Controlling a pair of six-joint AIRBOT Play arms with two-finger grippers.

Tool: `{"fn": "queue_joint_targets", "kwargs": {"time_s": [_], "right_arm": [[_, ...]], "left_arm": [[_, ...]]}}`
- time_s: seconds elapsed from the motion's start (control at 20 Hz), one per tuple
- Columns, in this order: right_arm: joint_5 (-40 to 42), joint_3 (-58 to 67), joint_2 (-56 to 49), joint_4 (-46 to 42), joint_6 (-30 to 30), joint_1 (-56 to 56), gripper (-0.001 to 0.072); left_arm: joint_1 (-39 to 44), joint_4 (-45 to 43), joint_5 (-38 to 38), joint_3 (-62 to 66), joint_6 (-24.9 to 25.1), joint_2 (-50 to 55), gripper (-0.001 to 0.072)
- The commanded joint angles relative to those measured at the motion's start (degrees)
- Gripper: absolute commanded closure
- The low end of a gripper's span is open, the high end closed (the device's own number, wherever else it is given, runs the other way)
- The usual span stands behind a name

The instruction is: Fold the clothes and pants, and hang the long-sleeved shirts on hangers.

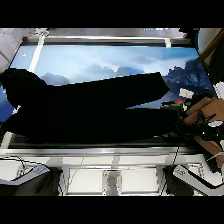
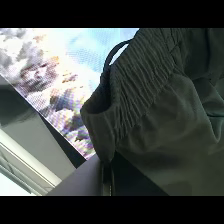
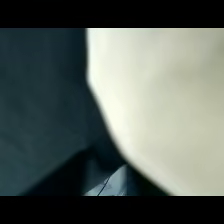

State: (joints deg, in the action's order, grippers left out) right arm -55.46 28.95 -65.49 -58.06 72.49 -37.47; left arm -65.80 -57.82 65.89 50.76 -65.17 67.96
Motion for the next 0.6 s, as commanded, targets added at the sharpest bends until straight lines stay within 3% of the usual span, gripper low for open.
{"fn": "queue_joint_targets", "kwargs": {"time_s": [0.0,0.1,0.25,0.4,0.55], "right_arm": [[1.84,0.33,0.17,1.68,-0.17,0.0,0.0707],[-2.95,4.09,1.81,3.72,-0.59,0.0,0.0706],[-8.02,13.92,5.86,11.96,-1.25,0.2,0.0708],[-3.43,24.24,4.13,14.71,-1.07,6.45,0.0709],[5.55,32.33,-4.26,14.71,2.73,15.39,0.0709]], "left_arm": [[-0.02,-0.09,0.02,0.37,0.0,-0.07,0.069],[-0.02,-0.07,1.29,2.4,-0.11,-0.24,0.0691],[0.33,0.46,1.16,8.66,-4.55,-1.11,0.0692],[3.93,2.43,-1.84,14.29,-6.99,-1.11,0.0693],[12.31,2.49,-12.44,15.74,-10.75,-1.07,0.0693]]}}
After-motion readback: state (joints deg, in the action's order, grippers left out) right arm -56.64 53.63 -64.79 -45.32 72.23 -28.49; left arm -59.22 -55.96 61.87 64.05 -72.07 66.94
